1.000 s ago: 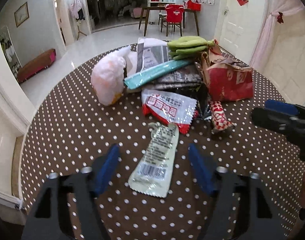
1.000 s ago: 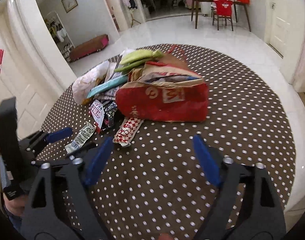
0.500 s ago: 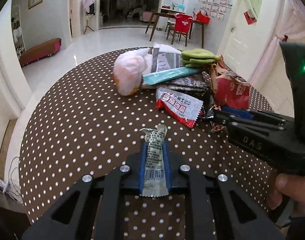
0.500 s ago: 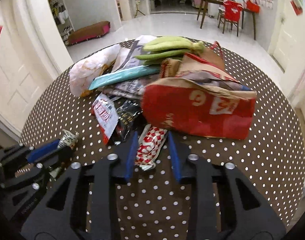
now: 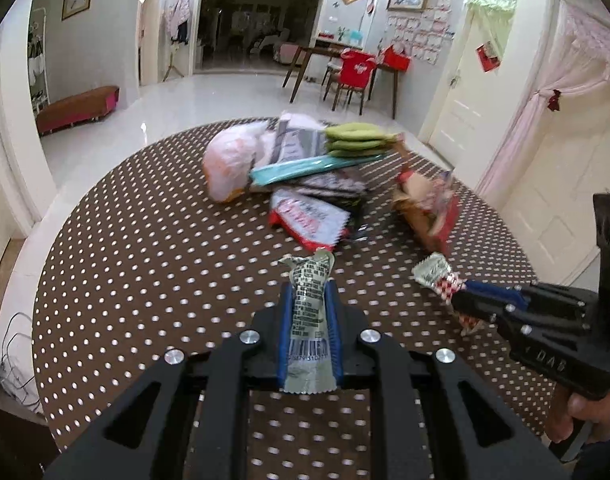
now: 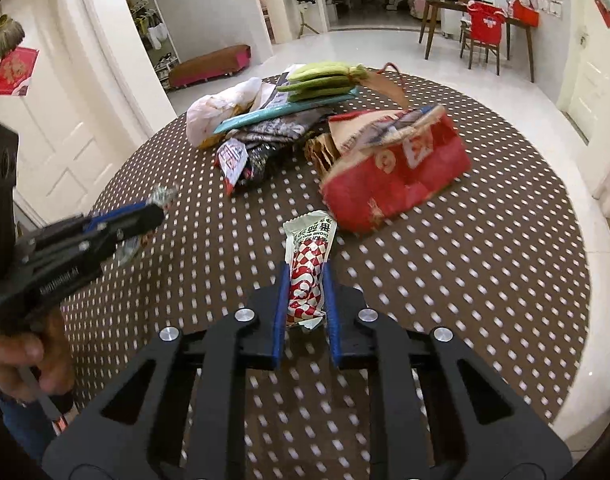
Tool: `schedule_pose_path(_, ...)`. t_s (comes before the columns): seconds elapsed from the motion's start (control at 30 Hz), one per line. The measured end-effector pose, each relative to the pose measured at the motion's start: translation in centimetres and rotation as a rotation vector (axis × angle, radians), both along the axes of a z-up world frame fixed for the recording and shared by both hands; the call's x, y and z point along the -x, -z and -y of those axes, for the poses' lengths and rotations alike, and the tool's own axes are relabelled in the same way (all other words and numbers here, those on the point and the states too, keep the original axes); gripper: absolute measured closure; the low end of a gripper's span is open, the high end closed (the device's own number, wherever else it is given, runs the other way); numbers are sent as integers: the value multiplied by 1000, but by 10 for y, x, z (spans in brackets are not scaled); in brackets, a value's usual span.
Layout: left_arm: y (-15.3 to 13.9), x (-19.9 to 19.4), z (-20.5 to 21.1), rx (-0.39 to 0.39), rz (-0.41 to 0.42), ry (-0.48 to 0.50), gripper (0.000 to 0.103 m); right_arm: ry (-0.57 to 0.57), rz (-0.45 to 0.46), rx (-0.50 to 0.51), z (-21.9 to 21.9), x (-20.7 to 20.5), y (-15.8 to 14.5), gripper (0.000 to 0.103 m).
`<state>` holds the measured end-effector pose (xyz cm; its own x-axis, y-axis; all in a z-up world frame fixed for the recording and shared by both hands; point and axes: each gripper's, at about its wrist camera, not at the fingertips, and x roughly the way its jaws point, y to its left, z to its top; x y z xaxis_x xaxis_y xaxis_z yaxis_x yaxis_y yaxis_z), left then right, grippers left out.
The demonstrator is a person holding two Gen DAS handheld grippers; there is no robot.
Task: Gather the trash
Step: 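Carry both wrappers to the blue bin and open both grippers over it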
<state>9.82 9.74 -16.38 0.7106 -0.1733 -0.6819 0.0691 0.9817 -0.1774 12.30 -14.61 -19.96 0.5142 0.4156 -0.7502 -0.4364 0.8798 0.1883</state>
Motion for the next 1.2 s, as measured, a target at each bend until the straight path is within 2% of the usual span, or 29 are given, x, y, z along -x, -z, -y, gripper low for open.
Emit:
schedule_pose_path(0.13,-12,13,13,-2,54,28,87,-10,-2,-9,15,11,1,86)
schedule_pose_path(0.37,-30,29,48,-24,155,96,87,42,23,-102,50,20,-11,86)
schedule_pose_path(0.77,-52,21,144,-42,277,312,87,251,159,-181,159,25,-48,86)
schedule_pose_path(0.9,-53,3,185,-33,256,390,87,346,179,-180,206,22,-48,86)
schedule_pose_path(1.0,-48,-18,216,-20,206,435,87,419,170,-178,240,19,-41,86)
schedule_pose_path(1.2,-34,-61,277,-21,100,517,87,548,99,-206,308,-1,-13,86)
